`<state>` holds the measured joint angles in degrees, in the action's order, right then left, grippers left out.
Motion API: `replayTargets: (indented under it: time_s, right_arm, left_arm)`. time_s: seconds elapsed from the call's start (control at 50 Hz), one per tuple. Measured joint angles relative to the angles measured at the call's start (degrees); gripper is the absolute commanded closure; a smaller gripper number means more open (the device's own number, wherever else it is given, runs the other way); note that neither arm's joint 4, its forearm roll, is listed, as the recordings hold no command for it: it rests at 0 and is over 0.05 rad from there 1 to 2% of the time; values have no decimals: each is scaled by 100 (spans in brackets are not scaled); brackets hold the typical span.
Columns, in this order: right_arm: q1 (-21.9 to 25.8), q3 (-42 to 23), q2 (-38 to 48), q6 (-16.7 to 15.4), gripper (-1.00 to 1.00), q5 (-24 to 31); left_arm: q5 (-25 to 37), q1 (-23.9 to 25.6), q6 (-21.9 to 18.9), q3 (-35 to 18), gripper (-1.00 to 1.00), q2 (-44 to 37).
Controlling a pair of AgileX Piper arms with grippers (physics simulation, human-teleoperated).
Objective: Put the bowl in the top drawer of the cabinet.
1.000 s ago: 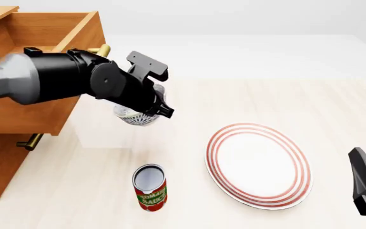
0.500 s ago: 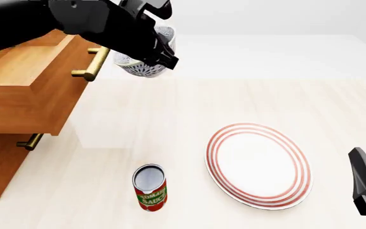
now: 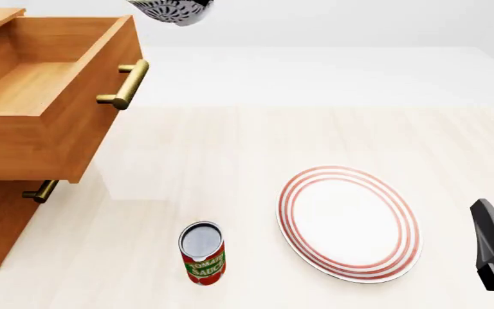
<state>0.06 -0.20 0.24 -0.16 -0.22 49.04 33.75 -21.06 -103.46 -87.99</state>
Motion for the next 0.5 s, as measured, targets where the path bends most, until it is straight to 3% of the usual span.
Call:
replayTargets:
  time_s: [0.22,0.5]
  right_arm:
    - [0,0,0,0,-100,0]
    - [0,0,0,0,-100,0]
  left_arm:
    - [309,-435,-342,-311,100,115]
    - [422,-1031,-581,-300,100,293]
